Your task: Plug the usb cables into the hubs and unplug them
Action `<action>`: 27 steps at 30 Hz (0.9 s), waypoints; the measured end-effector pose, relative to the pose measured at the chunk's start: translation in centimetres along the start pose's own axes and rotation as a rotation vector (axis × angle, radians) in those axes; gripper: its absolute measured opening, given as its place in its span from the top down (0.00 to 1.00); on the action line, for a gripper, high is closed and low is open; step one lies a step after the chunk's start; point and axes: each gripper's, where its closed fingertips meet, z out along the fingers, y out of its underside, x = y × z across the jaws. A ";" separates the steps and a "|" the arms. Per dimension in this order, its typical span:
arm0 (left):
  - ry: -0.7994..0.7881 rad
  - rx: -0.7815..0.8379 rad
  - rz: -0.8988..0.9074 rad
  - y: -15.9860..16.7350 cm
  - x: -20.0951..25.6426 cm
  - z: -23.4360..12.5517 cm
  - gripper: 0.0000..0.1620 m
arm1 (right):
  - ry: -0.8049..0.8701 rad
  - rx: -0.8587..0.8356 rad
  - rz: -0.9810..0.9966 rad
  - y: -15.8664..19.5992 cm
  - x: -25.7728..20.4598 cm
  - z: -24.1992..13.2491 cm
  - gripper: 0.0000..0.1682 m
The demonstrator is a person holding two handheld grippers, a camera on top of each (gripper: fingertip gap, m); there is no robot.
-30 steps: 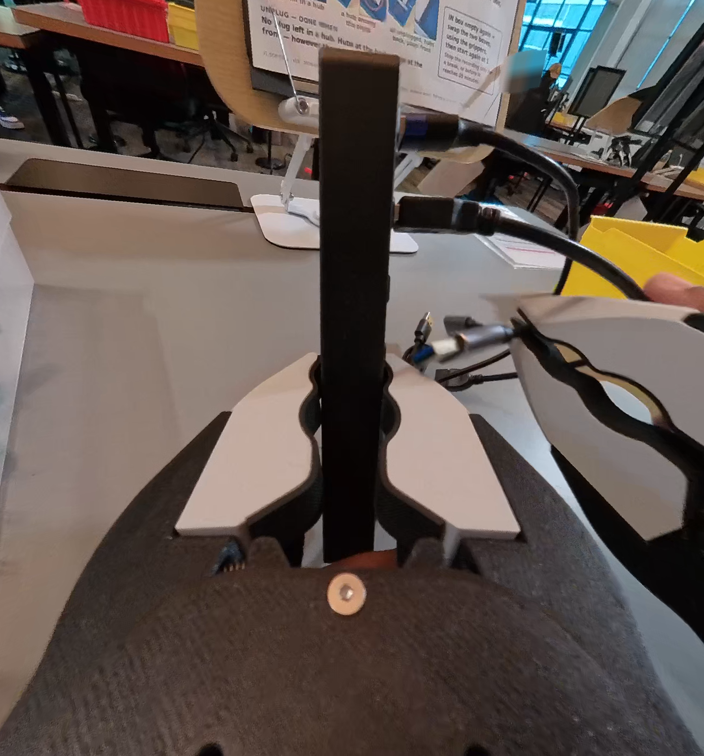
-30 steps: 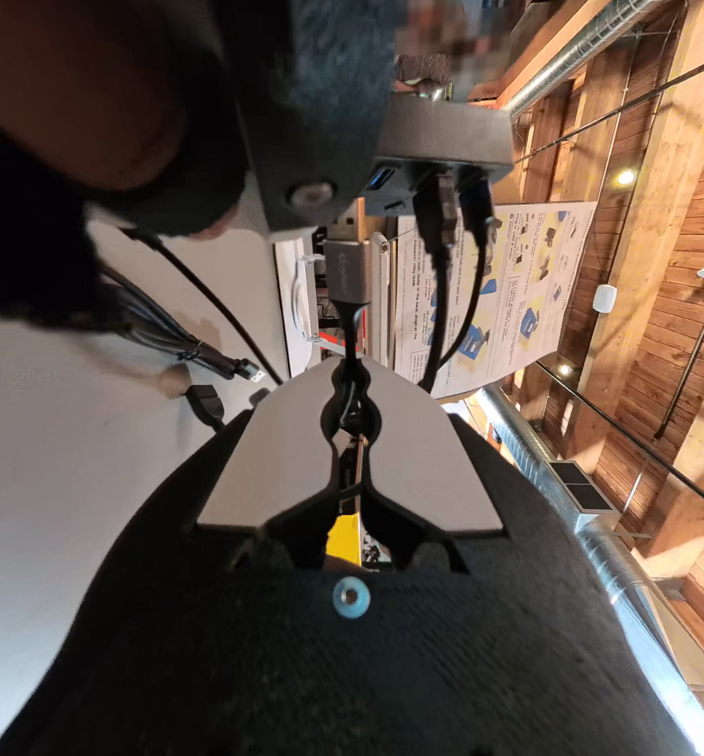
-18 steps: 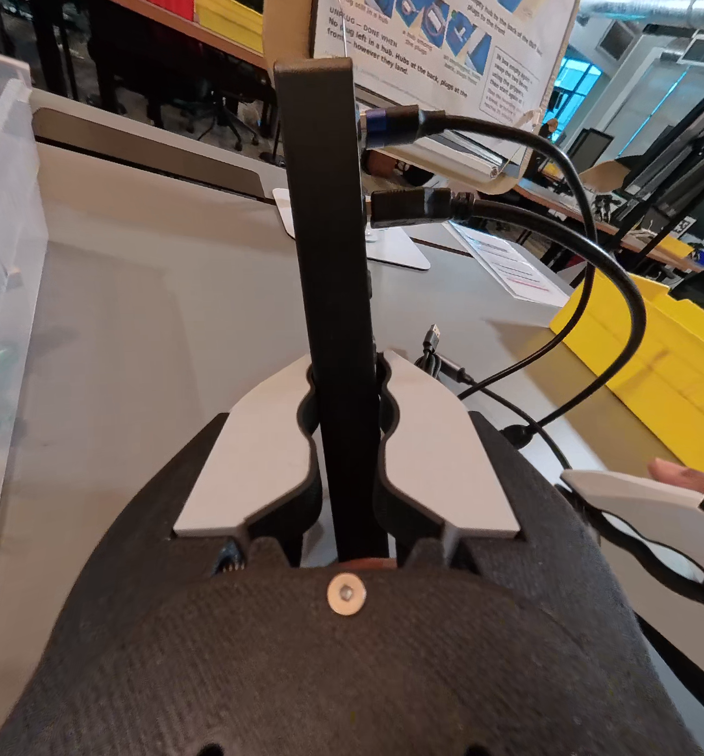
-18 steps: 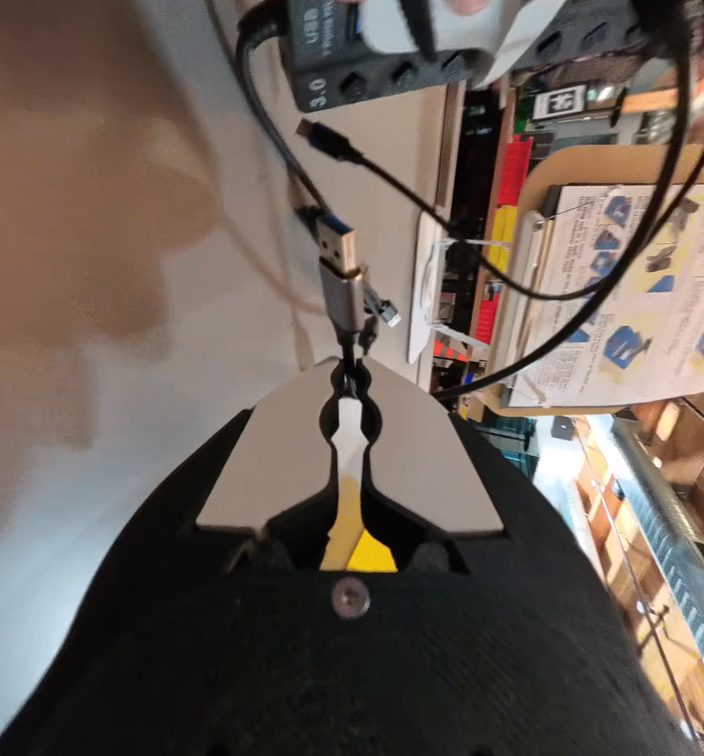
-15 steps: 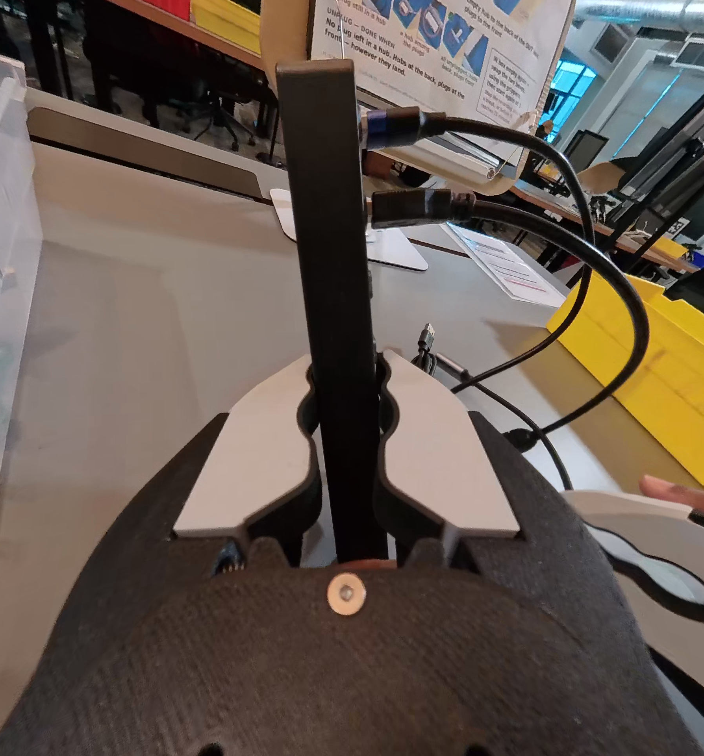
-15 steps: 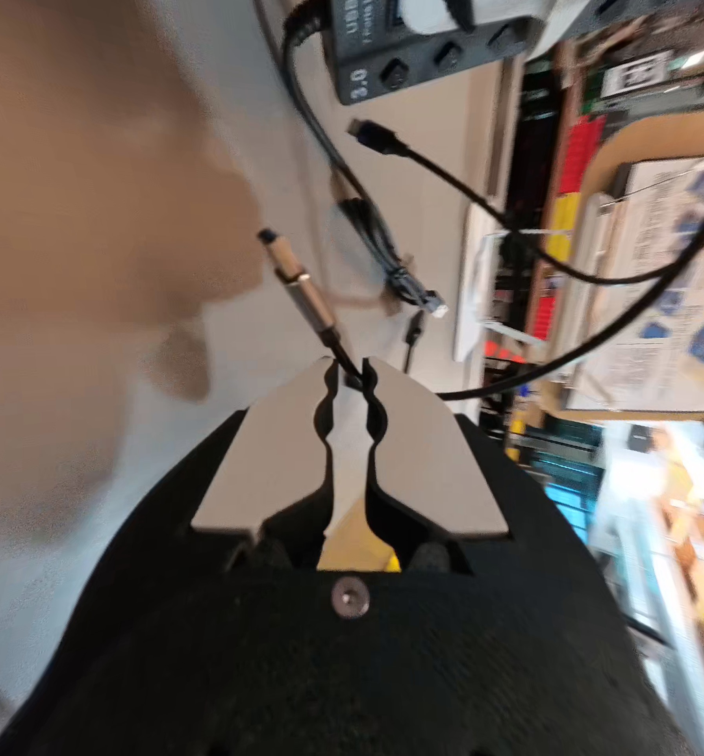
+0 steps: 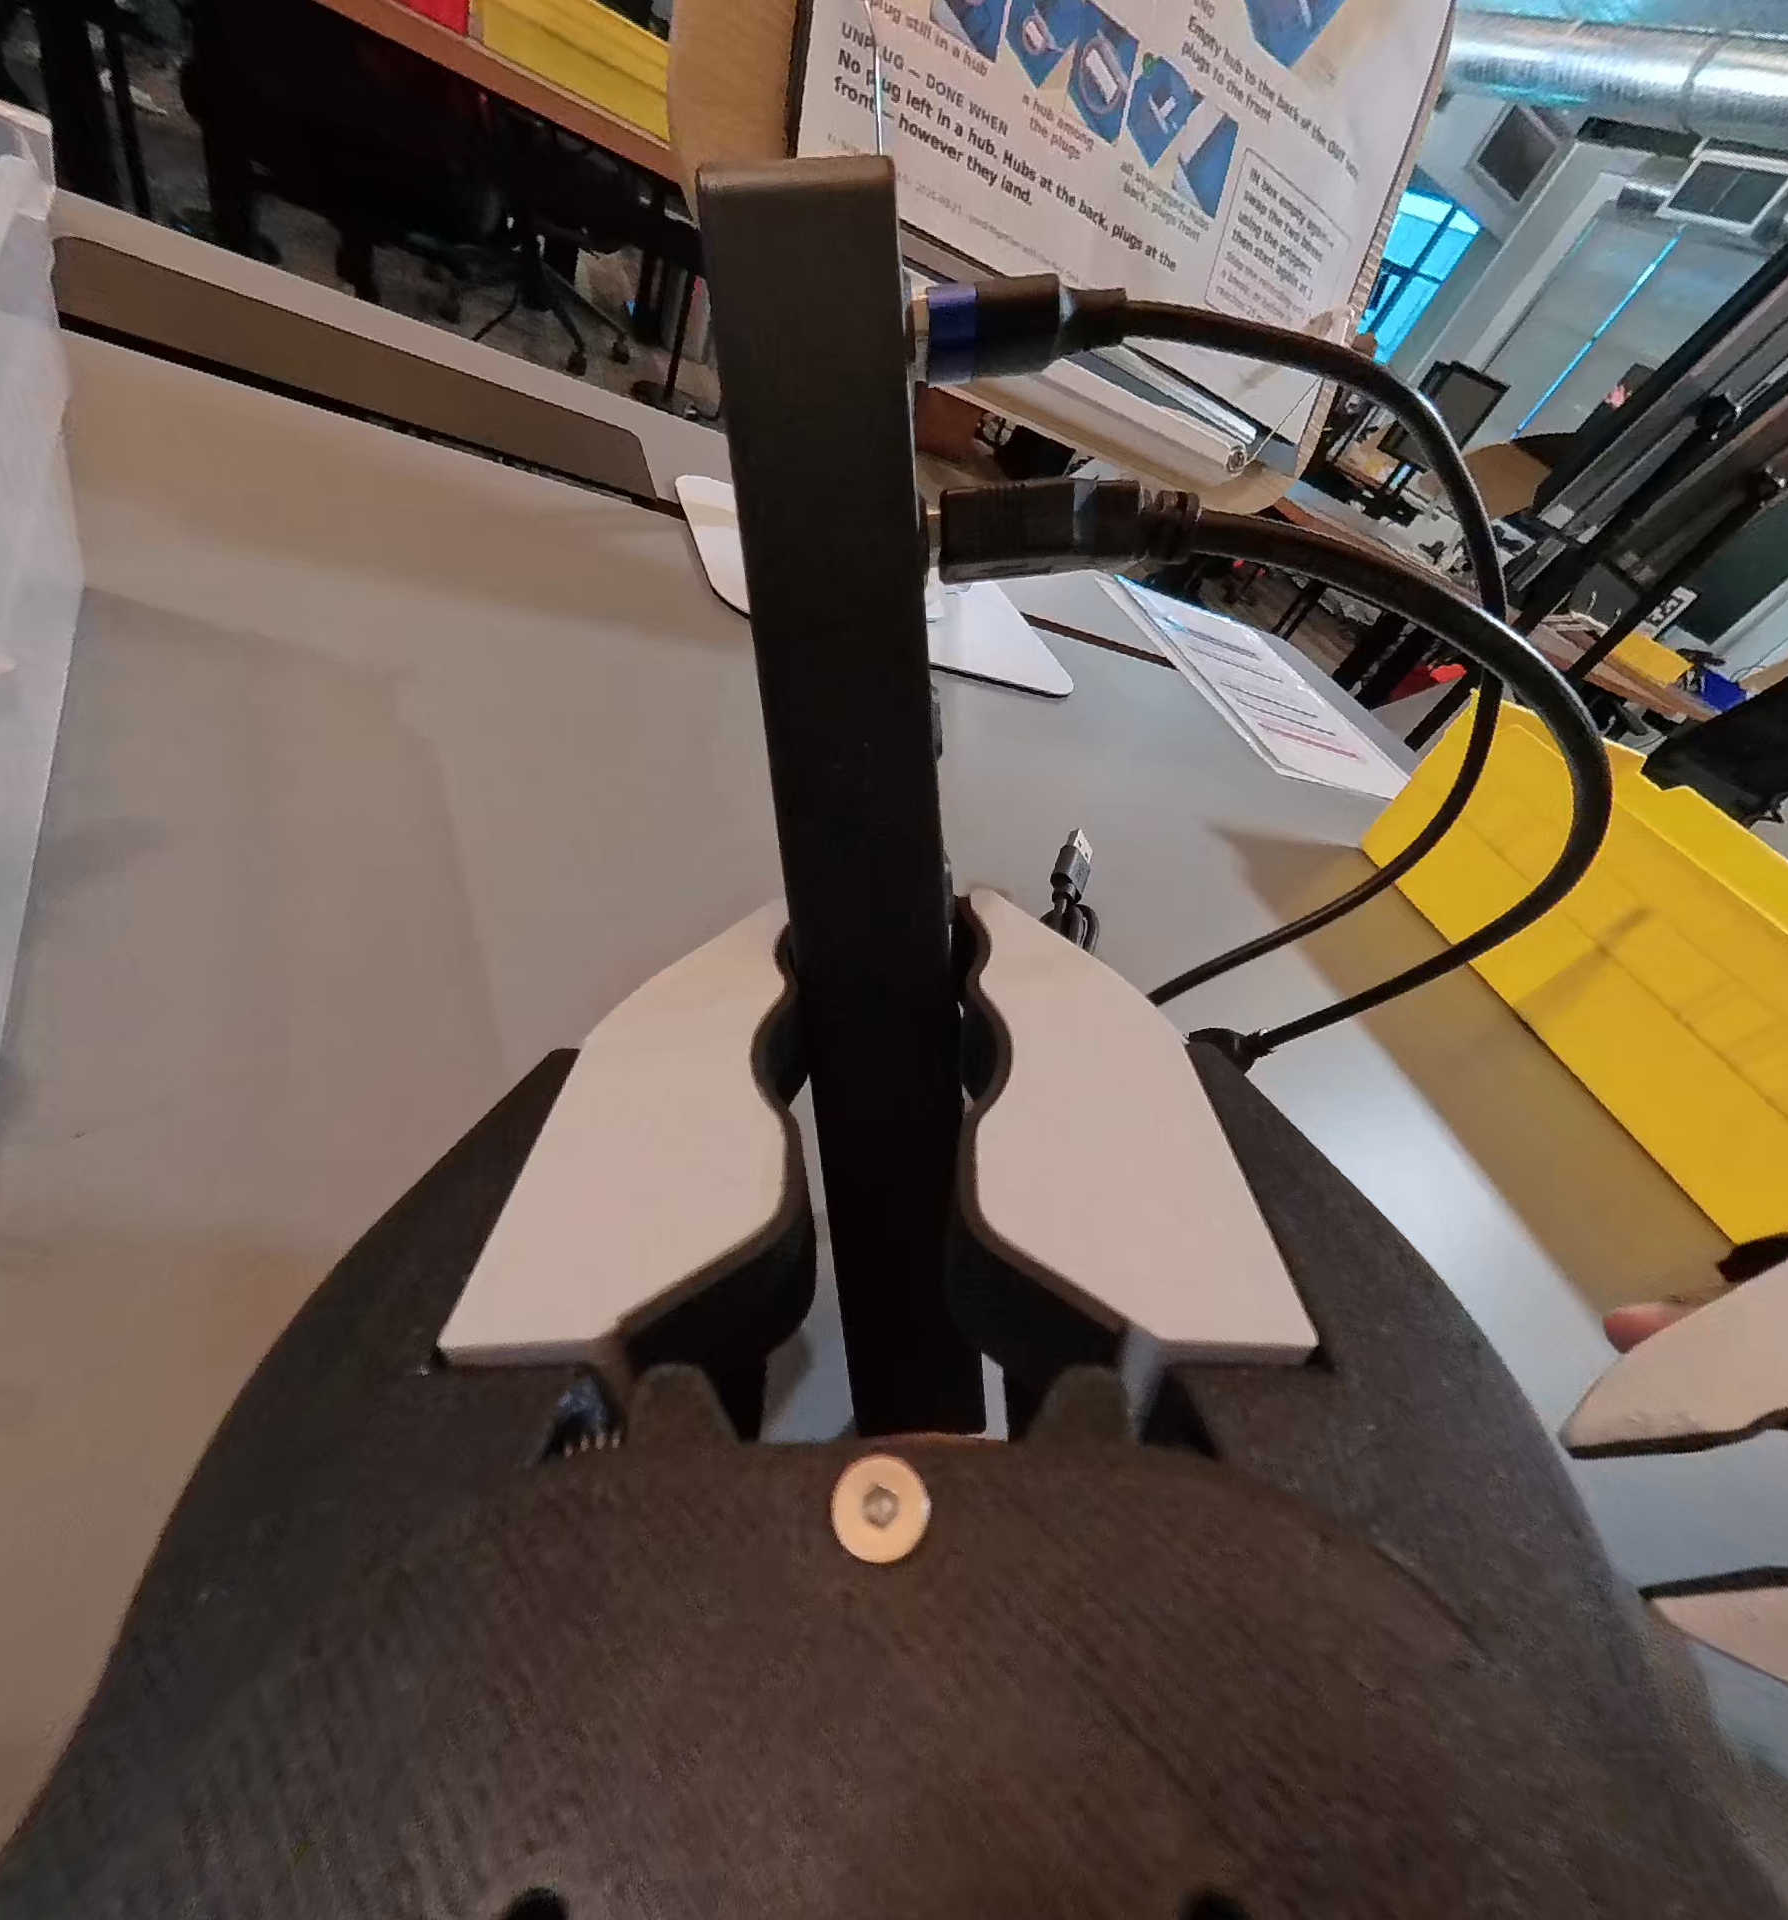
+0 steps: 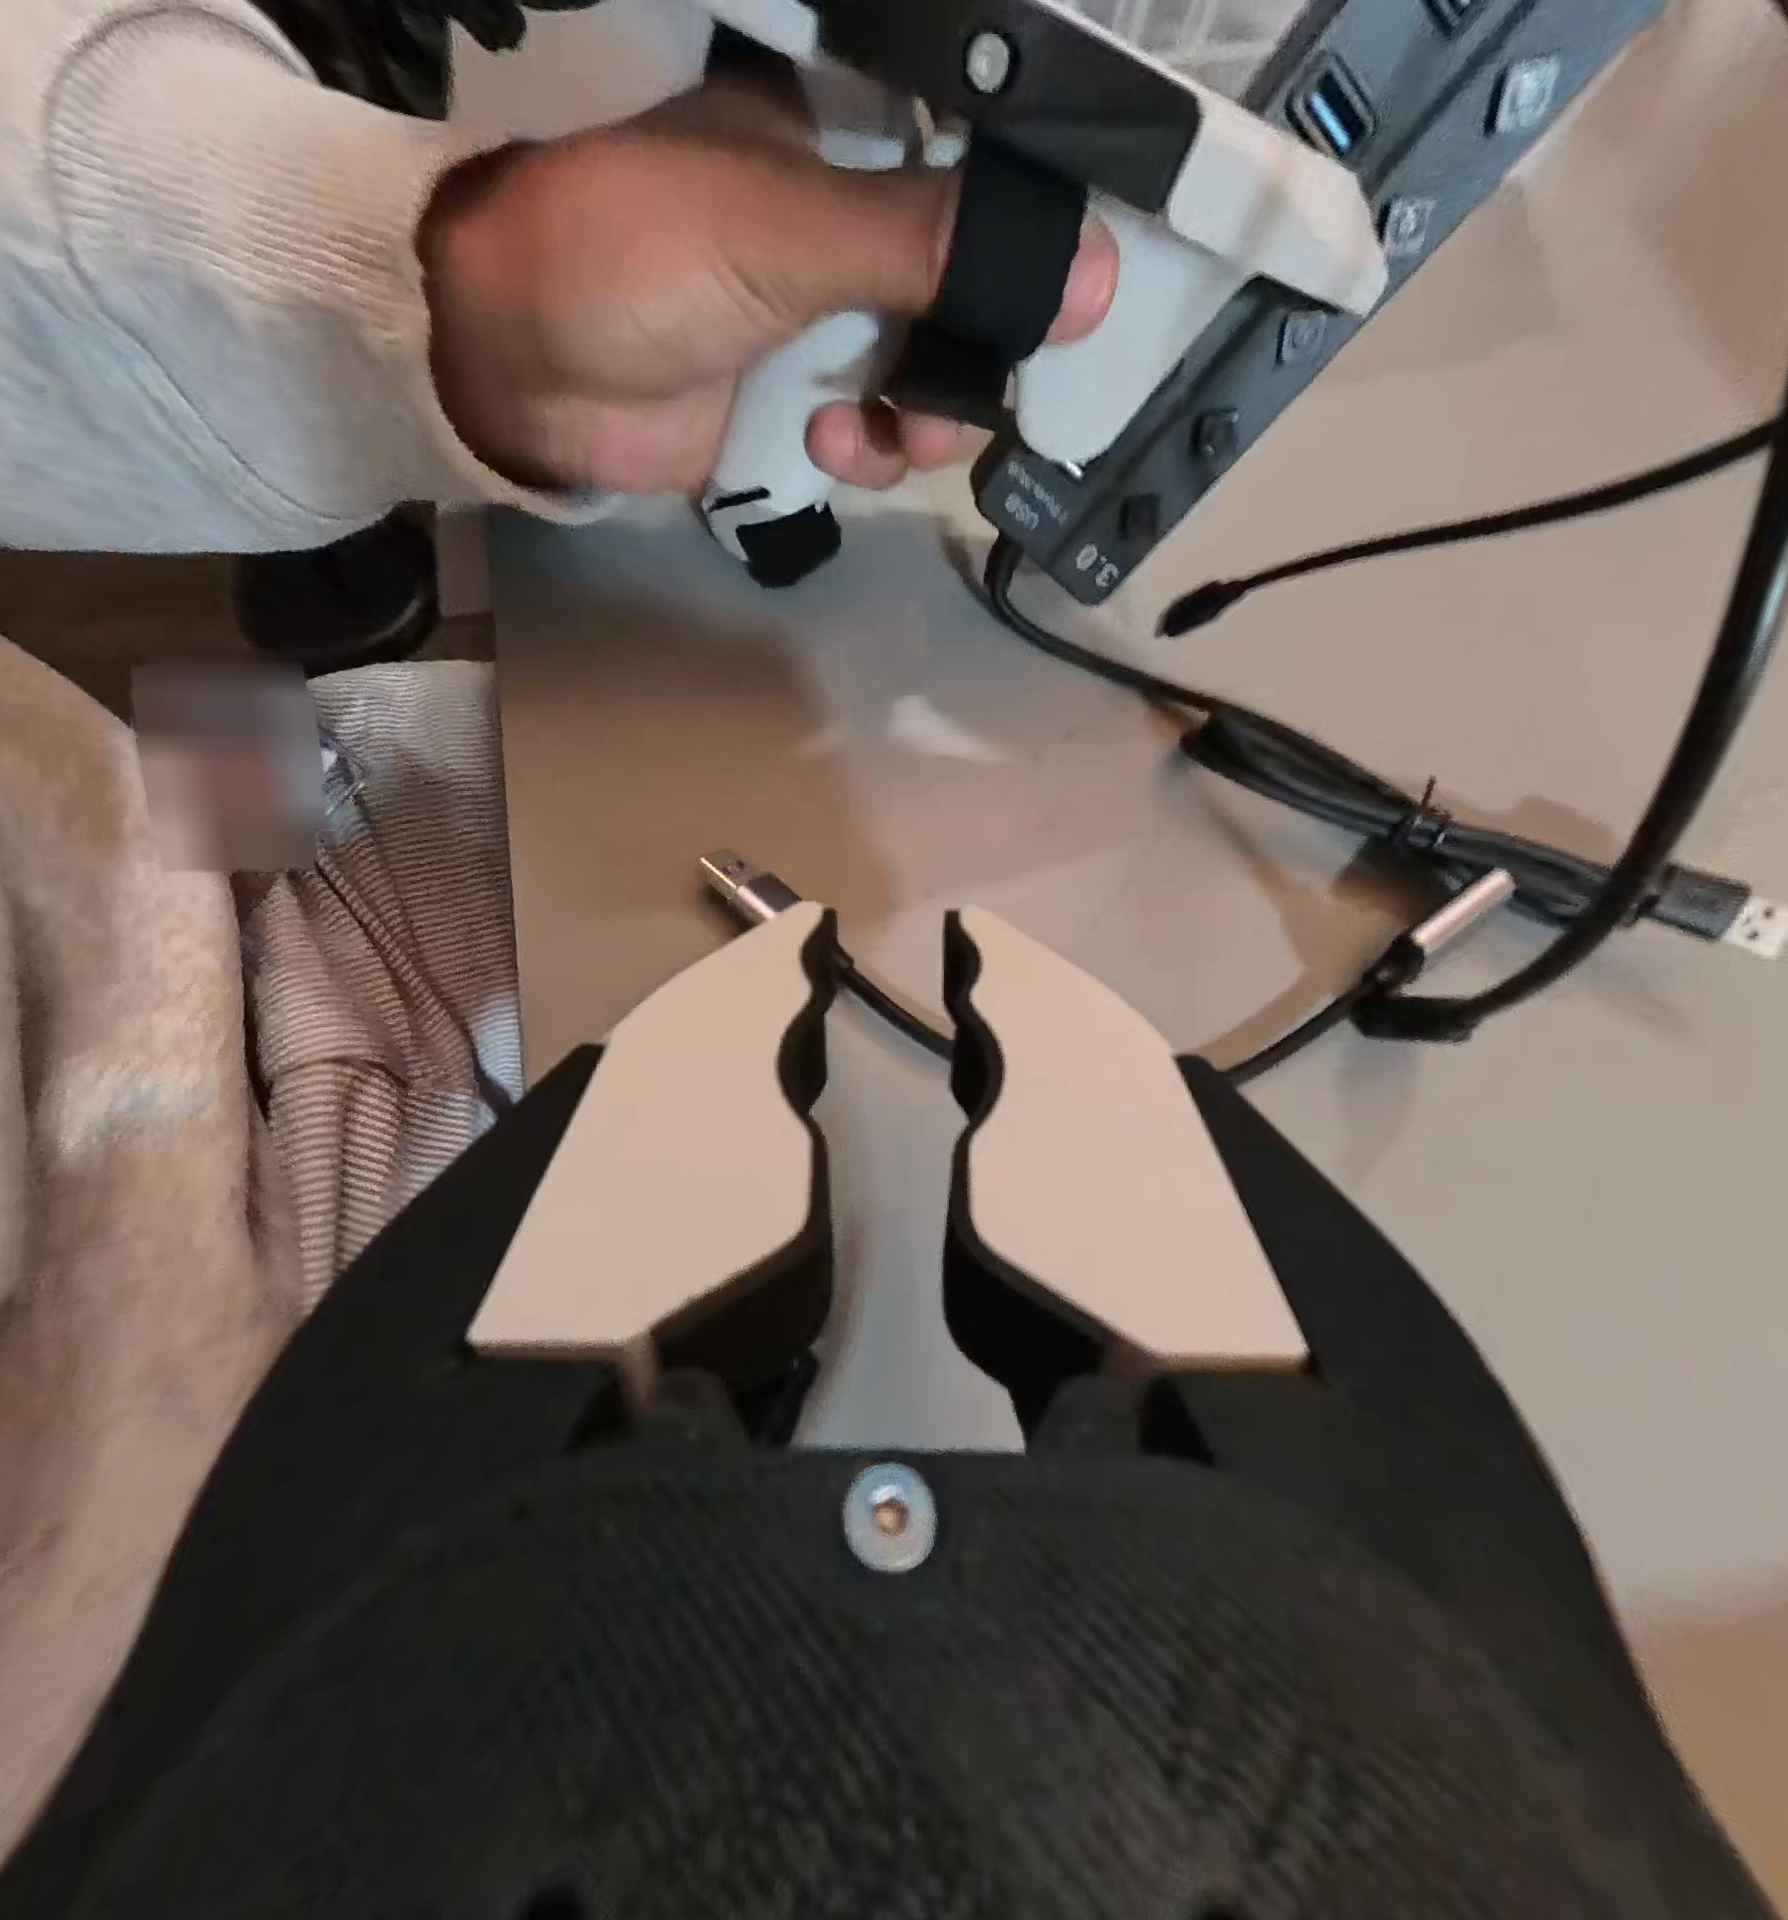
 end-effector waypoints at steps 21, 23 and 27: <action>0.011 0.008 0.024 -0.1 0.5 0.0 0.84 | -0.557 -0.244 -0.040 3.9 -2.6 3.3 0.93; 0.012 0.008 0.021 -0.1 0.4 0.0 0.84 | -0.583 -0.248 -0.022 4.0 -3.2 3.2 0.94; 0.012 0.008 0.021 -0.1 0.5 0.0 0.84 | -0.554 -0.223 -0.009 3.5 -3.3 3.4 0.95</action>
